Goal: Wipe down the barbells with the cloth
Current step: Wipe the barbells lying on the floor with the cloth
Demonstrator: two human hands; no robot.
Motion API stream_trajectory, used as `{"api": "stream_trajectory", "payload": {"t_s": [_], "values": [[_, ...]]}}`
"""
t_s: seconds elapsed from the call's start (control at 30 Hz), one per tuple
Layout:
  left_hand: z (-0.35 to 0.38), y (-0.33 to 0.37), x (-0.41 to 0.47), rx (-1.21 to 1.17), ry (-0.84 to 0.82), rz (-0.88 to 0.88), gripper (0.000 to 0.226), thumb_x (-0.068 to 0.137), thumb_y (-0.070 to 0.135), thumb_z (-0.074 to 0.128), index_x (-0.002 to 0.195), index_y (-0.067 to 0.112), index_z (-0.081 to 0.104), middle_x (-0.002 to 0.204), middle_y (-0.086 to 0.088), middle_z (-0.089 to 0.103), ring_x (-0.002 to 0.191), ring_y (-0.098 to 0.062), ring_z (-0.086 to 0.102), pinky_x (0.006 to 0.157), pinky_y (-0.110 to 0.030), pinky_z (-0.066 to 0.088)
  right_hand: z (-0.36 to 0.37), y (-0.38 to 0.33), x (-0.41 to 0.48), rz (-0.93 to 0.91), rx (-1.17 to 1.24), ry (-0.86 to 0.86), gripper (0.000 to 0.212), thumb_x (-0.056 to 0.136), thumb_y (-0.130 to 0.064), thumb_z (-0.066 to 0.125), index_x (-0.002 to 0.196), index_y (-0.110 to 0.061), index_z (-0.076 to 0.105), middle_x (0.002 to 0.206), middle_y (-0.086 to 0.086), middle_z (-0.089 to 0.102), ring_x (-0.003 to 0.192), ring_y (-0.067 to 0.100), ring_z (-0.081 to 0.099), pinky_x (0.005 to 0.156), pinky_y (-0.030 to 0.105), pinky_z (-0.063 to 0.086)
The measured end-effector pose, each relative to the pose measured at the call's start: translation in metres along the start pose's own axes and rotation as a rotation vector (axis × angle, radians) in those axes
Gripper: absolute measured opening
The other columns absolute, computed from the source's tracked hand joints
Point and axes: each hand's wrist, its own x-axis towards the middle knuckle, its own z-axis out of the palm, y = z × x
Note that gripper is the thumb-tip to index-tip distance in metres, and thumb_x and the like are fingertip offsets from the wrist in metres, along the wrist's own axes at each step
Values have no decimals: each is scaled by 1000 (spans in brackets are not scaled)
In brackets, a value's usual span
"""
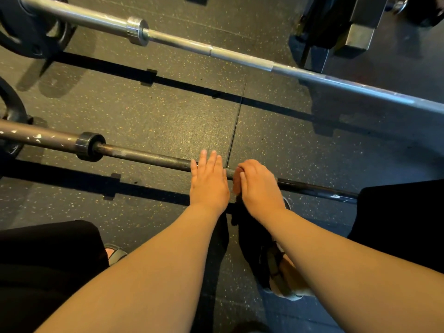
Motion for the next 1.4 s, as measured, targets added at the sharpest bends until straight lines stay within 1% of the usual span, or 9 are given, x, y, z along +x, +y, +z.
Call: {"api": "stream_trajectory", "payload": {"t_s": [0.17,0.27,0.37,0.47,0.73,0.93,1.03,1.2,1.4], "values": [[-1,-1,-3,-13,10,35,52,111,27,19,162,13,14,171,0,4,157,-23,-13,122,-44,-17,-15,26,-14,289,-2,119,39,89,-28,29,63,-24,58,83,-1,58,76,22,54,71,39,44],[0,-4,-4,-40,29,53,52,111,26,20,162,13,15,171,-1,5,157,-23,-12,122,-42,-18,0,13,3,476,-107,143,36,92,-23,38,69,-19,65,76,5,61,76,29,60,68,38,44],[0,-15,-4,-64,51,112,53,111,26,24,162,13,18,171,-1,10,157,-22,-7,119,-36,-22,18,-23,12,155,-1,37,23,97,-18,46,92,-11,67,94,8,63,90,28,56,83,41,42],[-2,-38,-5,-56,58,182,53,110,24,29,161,13,20,170,-1,13,158,-20,-2,118,-28,-24,20,-38,20,-30,72,-18,31,100,-25,39,110,-9,64,109,12,63,99,30,56,90,45,43],[-9,-67,-11,-124,185,31,51,111,22,25,161,12,23,170,-3,14,158,-21,0,123,-32,-17,33,-26,19,288,-162,89,47,101,-32,24,100,-14,68,105,8,62,92,31,56,85,45,41],[-12,-69,-12,-122,133,-8,53,111,26,25,162,16,14,171,1,5,157,-17,-8,122,-33,-19,50,-82,35,-19,-10,-70,61,94,-40,22,126,-8,62,132,13,57,116,33,54,106,47,40],[-14,-78,-14,-62,141,-2,54,111,24,26,163,19,13,171,4,6,157,-14,-6,124,-38,-14,48,-77,36,-87,10,-68,51,98,-33,30,132,-8,59,137,13,55,119,33,55,106,48,43],[-20,-81,-17,-64,126,5,52,112,25,22,163,19,14,171,5,7,157,-13,-5,126,-41,-11,48,-71,27,211,11,101,48,95,-29,28,117,-8,65,124,13,60,110,33,55,101,49,43],[-54,-125,2,-186,111,-112,48,111,24,24,159,16,28,169,3,17,157,-13,2,126,-37,-9,66,-102,39,-62,-6,-15,29,101,-18,43,121,-10,62,135,11,55,124,32,50,110,51,37]]}}
